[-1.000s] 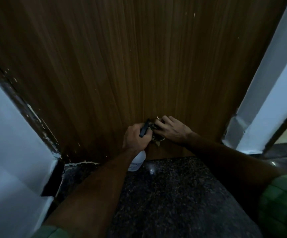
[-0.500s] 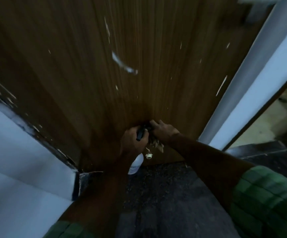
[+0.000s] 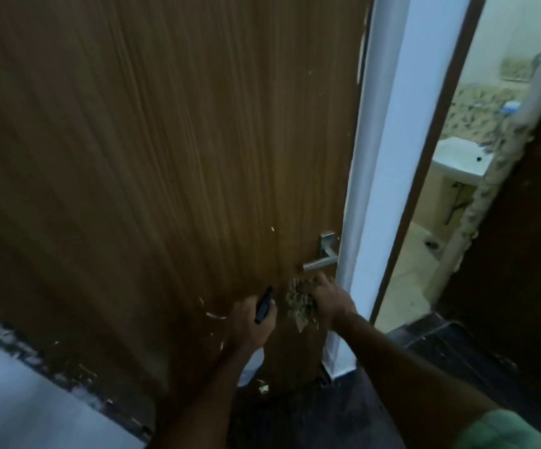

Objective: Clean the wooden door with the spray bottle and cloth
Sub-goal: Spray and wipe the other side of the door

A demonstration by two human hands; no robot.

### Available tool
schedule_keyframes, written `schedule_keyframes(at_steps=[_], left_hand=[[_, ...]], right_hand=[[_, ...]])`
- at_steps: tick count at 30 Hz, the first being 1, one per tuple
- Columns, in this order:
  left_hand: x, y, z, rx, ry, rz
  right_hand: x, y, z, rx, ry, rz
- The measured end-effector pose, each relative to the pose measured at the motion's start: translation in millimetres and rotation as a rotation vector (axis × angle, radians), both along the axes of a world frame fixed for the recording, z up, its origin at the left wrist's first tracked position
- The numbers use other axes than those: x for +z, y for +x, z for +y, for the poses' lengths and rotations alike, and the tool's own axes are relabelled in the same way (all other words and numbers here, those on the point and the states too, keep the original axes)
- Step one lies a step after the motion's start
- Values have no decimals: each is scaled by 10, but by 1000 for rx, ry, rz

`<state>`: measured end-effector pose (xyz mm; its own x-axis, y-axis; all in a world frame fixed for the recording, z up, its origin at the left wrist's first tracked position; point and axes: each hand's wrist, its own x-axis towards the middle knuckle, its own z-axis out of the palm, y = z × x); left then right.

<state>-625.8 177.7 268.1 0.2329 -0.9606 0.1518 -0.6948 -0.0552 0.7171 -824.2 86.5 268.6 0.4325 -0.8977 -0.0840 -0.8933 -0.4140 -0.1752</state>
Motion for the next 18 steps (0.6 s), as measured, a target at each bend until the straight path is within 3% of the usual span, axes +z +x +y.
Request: schedule_keyframes(at_steps=[5,12,18], left_hand=[[495,-344,-326,-28,-9,41],[503,-1070,-710,-40,51,21],[312,-1679,-1112,219,111,304]], right_hand=[[524,-388,-179,-30,-53,-59],[535,-722,-669,78,-29,-170],[66,-989,-1119,122,147,-426]])
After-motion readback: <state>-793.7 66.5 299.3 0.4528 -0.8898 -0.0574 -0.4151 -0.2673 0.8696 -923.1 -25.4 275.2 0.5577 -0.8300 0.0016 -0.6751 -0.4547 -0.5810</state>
